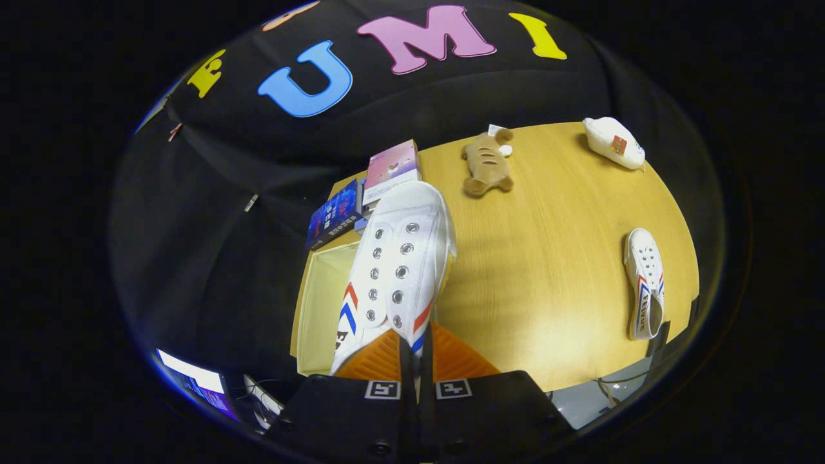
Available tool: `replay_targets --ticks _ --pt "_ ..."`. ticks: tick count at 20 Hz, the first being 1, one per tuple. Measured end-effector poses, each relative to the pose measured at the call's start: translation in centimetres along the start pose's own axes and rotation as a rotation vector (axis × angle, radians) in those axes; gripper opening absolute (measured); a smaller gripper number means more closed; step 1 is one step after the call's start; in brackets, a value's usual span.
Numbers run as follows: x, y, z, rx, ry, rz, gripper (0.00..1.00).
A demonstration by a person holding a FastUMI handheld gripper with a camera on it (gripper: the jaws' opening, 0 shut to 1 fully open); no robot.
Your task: Open the storage box then place both shoes into the box .Put the left shoe in first, then the right shoe, with the right side of both shoes facing outward in a uniform manner.
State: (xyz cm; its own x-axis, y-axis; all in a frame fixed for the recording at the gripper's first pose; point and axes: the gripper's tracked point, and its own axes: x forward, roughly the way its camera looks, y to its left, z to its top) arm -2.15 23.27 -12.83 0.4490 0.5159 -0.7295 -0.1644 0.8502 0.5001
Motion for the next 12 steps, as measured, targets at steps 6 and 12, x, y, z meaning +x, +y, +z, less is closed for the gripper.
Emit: replay_targets --ticks 6,12 --pt "3.3 7.1 -2.5 -0.034 0.063 0.094 0.05" --pt "7.7 10.1 -6.0 -0.075 0.145 0.098 0.05"
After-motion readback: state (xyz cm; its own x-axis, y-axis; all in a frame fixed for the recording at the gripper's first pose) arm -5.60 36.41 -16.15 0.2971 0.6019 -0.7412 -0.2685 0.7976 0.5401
